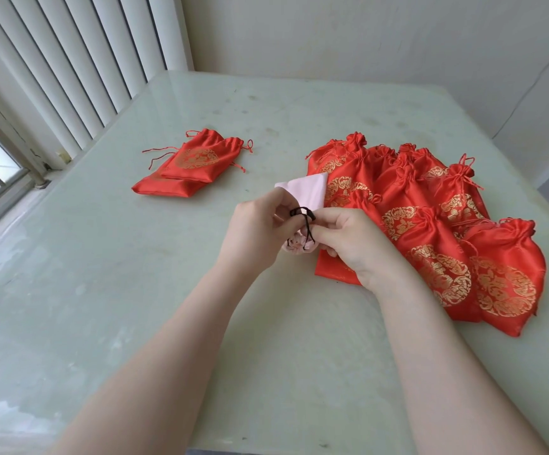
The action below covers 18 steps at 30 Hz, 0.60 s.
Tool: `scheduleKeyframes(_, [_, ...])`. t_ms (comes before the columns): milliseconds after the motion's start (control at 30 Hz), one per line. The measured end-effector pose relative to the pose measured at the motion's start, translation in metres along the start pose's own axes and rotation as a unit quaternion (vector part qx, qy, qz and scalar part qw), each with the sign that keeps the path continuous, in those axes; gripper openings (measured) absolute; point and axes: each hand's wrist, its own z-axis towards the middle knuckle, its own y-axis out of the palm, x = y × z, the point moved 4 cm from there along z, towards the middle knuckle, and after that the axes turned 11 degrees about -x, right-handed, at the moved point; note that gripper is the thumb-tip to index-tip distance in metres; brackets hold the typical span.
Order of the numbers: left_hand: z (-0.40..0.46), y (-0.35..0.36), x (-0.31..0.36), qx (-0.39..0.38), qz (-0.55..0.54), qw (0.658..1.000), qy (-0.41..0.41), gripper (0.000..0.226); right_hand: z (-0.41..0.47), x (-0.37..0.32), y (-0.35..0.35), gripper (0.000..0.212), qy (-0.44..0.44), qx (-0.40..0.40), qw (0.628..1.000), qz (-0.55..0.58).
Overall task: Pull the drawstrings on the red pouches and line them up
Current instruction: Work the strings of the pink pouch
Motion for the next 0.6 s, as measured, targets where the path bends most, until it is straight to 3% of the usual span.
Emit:
scheduleKeyframes(133, [0.001, -0.007, -0.001, 0.005, -0.017, 1.0, -0.012, 0.03, 0.002, -0.004, 0.005, 0.028, -0.051, 0.038, 0.998, -0.025])
scheduleKeyframes(300, [0.003, -0.013, -0.006, -0.012, -0.043, 0.999, -0.026, 0.031, 0.005, -0.003, 0.004, 0.028, -0.087, 0.071, 0.992, -0.054])
scheduleKeyframes(433, [0.003, -0.009, -0.006, -0.053, -0.079, 0.995, -0.017, 0.025, 0.004, -0.003, 0.005, 0.025, -0.054, 0.049, 0.997, 0.02])
scheduleKeyframes(600, [0.002, -0.005, -0.007, -0.124, -0.226, 0.966, -0.022, 0.018, 0.008, 0.005, 0.001, 0.004, -0.008, 0.004, 0.995, 0.096])
